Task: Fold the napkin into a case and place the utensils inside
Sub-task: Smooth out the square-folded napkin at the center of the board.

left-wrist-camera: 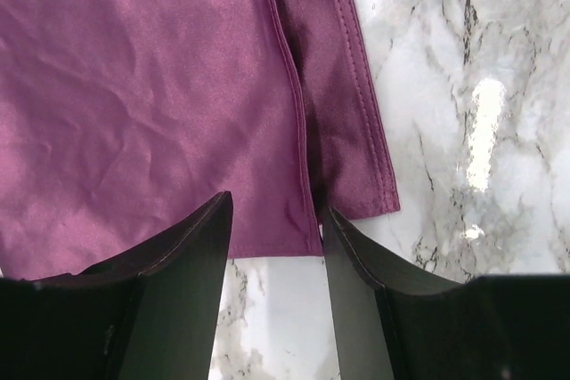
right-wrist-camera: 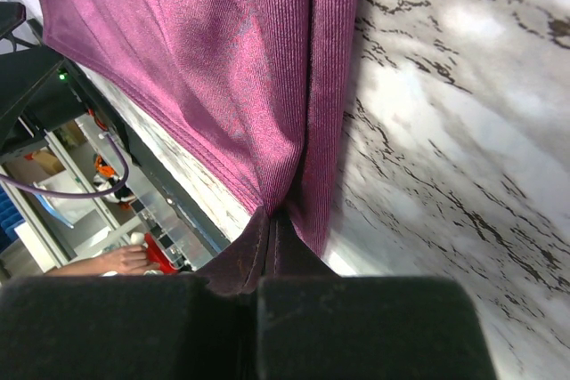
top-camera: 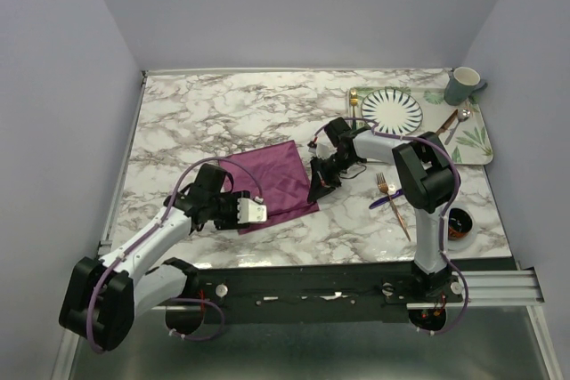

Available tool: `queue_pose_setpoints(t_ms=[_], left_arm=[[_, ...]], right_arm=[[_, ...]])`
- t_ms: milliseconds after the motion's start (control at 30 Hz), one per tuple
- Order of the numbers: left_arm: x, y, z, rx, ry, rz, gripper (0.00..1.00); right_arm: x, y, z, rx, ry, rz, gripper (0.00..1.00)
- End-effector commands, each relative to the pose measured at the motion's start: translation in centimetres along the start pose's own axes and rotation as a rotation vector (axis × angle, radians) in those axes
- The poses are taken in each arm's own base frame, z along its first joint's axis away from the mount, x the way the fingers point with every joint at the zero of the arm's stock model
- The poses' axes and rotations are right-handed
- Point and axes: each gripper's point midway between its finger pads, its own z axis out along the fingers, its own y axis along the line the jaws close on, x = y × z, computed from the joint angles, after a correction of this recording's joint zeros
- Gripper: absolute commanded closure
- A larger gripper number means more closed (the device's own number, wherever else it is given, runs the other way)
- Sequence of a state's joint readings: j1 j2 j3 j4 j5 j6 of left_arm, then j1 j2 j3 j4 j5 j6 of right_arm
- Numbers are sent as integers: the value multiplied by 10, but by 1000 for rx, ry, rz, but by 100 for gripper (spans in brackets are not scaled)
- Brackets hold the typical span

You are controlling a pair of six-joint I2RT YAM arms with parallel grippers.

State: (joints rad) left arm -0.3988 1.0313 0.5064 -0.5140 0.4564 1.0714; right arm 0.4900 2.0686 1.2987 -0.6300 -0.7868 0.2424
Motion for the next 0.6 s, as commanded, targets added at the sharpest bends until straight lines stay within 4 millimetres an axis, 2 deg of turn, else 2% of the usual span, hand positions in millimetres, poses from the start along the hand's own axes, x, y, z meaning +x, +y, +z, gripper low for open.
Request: queue_pose_setpoints(t_ms=[0, 233, 567], left_arm=[[0, 1, 7, -23, 29, -3, 44], [-4, 4, 19, -41, 64, 6, 46], [10, 1, 25, -26, 134, 1, 57]], right_arm=[[0, -3, 3, 18, 10, -10, 99], [-1, -2, 3, 15, 10, -8, 99], [-1, -1, 2, 12, 9, -8, 99]])
